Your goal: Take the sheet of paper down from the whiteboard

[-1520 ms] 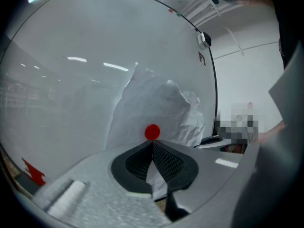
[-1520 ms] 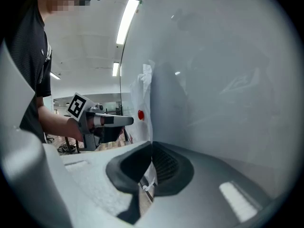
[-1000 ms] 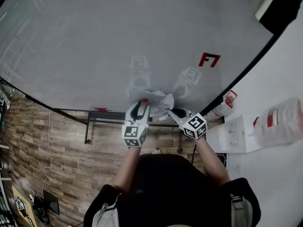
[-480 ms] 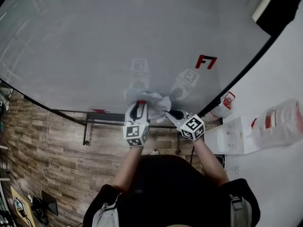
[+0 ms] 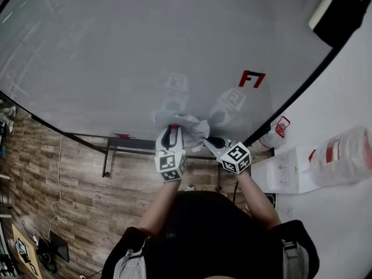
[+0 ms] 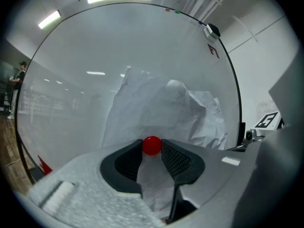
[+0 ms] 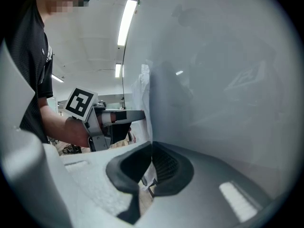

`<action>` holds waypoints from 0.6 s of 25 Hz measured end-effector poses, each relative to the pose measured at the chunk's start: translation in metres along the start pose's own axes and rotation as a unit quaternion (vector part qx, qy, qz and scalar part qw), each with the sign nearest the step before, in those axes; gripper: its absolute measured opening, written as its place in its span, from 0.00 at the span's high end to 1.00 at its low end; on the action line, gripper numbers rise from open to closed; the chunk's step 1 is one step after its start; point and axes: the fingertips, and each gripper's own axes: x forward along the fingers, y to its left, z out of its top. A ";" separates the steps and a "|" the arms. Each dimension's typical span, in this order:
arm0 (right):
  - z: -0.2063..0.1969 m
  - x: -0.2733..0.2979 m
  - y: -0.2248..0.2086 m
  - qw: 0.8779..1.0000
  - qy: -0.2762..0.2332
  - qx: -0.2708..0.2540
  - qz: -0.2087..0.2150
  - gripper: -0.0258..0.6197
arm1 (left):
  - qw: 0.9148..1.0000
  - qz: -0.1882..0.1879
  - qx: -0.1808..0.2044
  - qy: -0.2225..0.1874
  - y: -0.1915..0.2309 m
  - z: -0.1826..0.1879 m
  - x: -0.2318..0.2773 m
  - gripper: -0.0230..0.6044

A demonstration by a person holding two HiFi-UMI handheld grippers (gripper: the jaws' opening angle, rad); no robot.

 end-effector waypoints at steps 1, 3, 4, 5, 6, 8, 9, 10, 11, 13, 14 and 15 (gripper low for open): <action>0.000 0.000 -0.001 1.000 -0.001 0.000 0.000 0.95 | 1.000 0.001 -0.003 -0.001 0.000 0.000 0.000 0.75; 0.001 0.000 -0.001 1.000 -0.002 0.002 0.001 0.95 | 1.000 0.001 -0.004 0.000 0.000 0.001 0.000 0.76; 0.001 0.000 -0.001 1.000 -0.002 0.003 0.002 0.95 | 1.000 0.001 -0.002 0.002 0.000 0.001 -0.001 0.76; 0.001 0.000 -0.002 1.000 -0.003 0.004 0.002 0.95 | 1.000 0.001 -0.001 0.003 0.000 0.001 -0.001 0.76; 0.001 0.000 -0.002 1.000 -0.003 0.005 0.002 0.95 | 1.000 0.002 0.001 0.004 0.000 0.001 -0.001 0.76; 0.002 0.000 -0.003 1.000 -0.005 0.010 0.004 0.95 | 1.000 0.004 0.002 0.005 0.000 0.001 -0.002 0.76; 0.002 0.000 -0.004 1.000 -0.006 0.012 0.005 0.95 | 1.000 0.005 0.002 0.005 0.000 0.002 -0.002 0.76; 0.002 0.000 -0.004 1.000 -0.007 0.014 0.007 0.95 | 1.000 0.005 0.002 0.005 0.000 0.002 -0.002 0.76; 0.002 0.000 -0.003 1.000 -0.008 0.015 0.010 0.95 | 1.000 0.006 0.002 0.005 -0.001 0.002 -0.003 0.76; 0.002 -0.001 -0.001 1.000 -0.010 0.018 0.018 0.95 | 1.000 0.003 0.001 0.004 -0.003 0.001 -0.006 0.76; 0.002 -0.001 0.000 0.999 -0.011 0.020 0.022 0.95 | 1.000 0.002 0.000 0.005 -0.004 0.000 -0.008 0.76; 0.002 -0.001 0.001 0.999 -0.012 0.021 0.025 0.95 | 1.000 0.003 -0.001 0.006 -0.004 0.000 -0.011 0.76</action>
